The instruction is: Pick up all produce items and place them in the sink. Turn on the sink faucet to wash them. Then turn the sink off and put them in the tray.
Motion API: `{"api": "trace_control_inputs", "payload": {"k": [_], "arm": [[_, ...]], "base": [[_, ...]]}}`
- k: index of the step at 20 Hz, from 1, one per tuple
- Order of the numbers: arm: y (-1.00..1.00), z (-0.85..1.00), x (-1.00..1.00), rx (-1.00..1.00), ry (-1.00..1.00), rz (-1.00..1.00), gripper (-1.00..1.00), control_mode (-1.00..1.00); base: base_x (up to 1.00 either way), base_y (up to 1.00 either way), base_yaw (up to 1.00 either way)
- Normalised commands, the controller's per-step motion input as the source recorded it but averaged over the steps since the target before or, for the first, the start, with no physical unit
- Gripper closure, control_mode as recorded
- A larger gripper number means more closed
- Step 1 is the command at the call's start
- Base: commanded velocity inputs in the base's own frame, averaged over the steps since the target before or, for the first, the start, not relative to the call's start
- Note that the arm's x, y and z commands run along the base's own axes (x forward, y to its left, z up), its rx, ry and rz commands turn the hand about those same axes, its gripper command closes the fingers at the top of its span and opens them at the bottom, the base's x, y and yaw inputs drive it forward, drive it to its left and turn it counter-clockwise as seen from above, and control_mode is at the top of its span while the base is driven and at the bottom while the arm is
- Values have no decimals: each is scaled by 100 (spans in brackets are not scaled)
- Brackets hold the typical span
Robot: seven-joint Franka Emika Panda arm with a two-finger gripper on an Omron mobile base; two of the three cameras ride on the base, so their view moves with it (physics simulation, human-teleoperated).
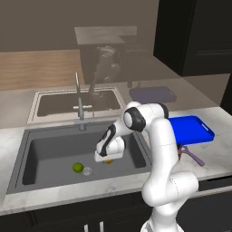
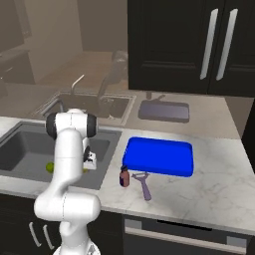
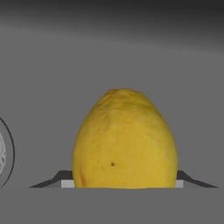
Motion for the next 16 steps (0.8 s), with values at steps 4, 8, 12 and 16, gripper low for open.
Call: {"api": "trace_control_inputs", "payload": {"k": [4, 8, 12, 16], "arm": [[2, -33, 0, 0, -11, 0, 100, -100], [7, -29, 0, 0, -10, -1, -100, -100], [0, 3, 0, 0, -4, -3, -100, -100], [0, 48, 0, 0, 0, -2, -100, -100]], "base": [[0, 0, 0], [0, 0, 0], [0, 0, 0], [0, 0, 0]]}}
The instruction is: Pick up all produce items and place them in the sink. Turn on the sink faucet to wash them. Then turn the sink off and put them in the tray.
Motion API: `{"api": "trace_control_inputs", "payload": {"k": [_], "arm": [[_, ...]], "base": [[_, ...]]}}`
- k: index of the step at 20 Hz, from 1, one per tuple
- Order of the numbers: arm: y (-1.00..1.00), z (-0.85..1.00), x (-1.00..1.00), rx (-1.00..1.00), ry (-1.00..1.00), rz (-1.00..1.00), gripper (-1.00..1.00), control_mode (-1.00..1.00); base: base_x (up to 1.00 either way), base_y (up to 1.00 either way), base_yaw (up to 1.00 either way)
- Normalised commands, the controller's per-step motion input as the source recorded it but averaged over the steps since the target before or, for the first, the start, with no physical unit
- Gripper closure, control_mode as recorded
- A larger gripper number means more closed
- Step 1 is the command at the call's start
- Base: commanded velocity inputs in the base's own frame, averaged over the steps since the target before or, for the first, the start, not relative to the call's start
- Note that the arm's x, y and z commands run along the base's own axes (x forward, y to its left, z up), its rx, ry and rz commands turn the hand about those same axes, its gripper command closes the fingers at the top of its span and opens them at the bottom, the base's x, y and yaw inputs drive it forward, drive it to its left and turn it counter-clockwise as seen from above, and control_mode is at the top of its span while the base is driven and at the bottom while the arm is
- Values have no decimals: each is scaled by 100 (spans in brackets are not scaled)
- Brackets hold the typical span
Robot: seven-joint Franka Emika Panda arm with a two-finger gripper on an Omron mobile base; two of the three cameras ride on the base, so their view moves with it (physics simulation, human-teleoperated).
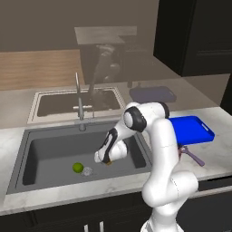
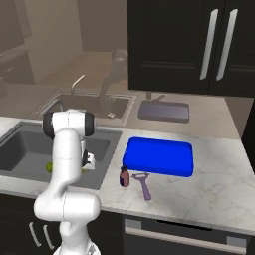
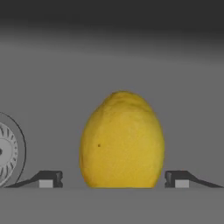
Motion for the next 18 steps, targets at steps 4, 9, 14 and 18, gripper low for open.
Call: {"api": "trace_control_inputs", "payload": {"k": [4, 9, 14, 18], "arm": [[0, 92, 0, 0, 0, -2, -100, -100], [-5, 100, -11, 0, 0, -4, -100, -100], [-22, 99, -52, 1, 0, -2, -100, -100], [-7, 100, -14, 5, 0, 0, -100, -100]], "base": [[0, 0, 0], [0, 0, 0], [0, 0, 0], [0, 0, 0]]}}
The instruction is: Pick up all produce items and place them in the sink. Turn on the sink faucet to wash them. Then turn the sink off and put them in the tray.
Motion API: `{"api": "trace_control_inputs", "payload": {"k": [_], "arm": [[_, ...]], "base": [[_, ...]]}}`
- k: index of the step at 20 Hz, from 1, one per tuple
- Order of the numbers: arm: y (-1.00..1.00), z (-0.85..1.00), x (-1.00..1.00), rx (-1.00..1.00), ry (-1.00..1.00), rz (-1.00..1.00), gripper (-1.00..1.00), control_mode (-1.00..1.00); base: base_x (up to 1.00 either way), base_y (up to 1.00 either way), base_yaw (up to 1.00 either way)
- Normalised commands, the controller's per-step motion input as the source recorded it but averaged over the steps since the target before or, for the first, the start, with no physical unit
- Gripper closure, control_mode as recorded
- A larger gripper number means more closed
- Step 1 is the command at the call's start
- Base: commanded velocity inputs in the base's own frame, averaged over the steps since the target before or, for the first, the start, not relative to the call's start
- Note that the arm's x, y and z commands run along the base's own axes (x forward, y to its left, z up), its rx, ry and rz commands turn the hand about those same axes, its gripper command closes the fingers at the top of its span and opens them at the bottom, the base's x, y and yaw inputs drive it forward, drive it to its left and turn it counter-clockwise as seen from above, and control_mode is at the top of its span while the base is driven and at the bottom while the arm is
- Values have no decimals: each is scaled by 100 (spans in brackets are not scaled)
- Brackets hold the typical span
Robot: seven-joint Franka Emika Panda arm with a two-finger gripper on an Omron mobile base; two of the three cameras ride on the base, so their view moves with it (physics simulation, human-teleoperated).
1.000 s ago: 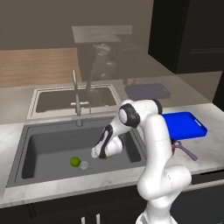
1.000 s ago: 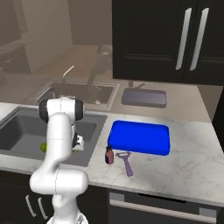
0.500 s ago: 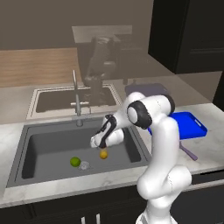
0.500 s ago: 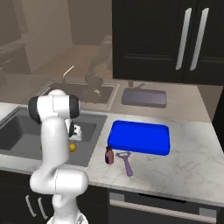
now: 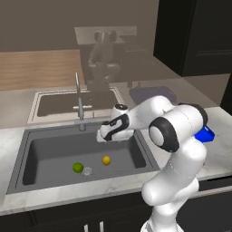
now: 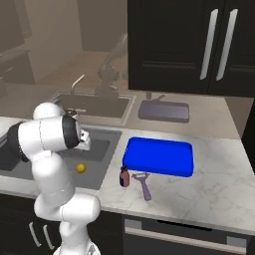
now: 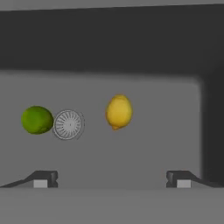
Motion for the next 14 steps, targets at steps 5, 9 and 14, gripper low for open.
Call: {"api": "trace_control_inputs", "payload": {"k": [5, 9, 14], "arm": [[-5, 80, 0, 11, 0, 0, -100, -100], [0, 50, 0, 13, 0, 0, -100, -100], [0, 14, 3, 7, -1, 0, -100, -100]], "base": [[0, 0, 0], [0, 0, 0], [0, 0, 0]]}}
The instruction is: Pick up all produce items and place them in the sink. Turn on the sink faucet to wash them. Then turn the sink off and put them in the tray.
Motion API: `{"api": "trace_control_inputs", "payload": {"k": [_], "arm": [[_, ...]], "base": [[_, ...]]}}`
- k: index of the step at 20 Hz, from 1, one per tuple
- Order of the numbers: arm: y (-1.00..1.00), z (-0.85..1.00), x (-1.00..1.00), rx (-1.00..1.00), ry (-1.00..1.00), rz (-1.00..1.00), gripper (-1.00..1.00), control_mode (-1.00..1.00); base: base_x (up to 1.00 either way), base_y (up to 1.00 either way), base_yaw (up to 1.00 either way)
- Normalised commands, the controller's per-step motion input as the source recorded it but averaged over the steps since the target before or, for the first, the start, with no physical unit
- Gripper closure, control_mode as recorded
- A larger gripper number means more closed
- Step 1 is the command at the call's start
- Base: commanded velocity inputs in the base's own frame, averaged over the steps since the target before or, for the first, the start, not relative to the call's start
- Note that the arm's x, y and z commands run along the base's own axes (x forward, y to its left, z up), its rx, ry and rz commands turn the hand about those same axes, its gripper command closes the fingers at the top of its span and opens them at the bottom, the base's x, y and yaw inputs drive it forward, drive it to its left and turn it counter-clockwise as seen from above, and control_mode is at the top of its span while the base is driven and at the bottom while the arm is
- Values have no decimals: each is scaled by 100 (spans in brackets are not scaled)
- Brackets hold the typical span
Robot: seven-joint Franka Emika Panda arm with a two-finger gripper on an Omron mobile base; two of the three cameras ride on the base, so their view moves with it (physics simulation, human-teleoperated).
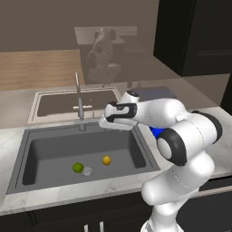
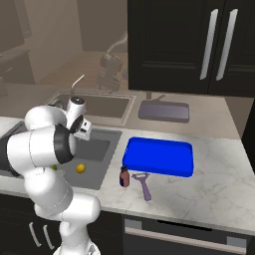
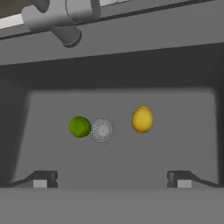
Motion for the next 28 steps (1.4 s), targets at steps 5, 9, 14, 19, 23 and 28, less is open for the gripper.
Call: {"api": "trace_control_inputs", "payload": {"k": [5, 9, 14, 19, 23, 28], "arm": [[1, 0, 15, 0, -6, 0, -100, -100], [7, 0, 27, 0, -10, 0, -100, -100], [13, 0, 10, 0, -17, 0, -100, -100], [10, 2, 4, 0, -23, 0, -100, -100], [1, 2, 23, 0, -17, 0, -100, -100], [0, 0, 34, 0, -7, 0, -100, -100]], "base": [[0, 0, 0], [0, 0, 0], [0, 0, 0], [0, 0, 0], [0, 0, 0], [0, 0, 0]]}}
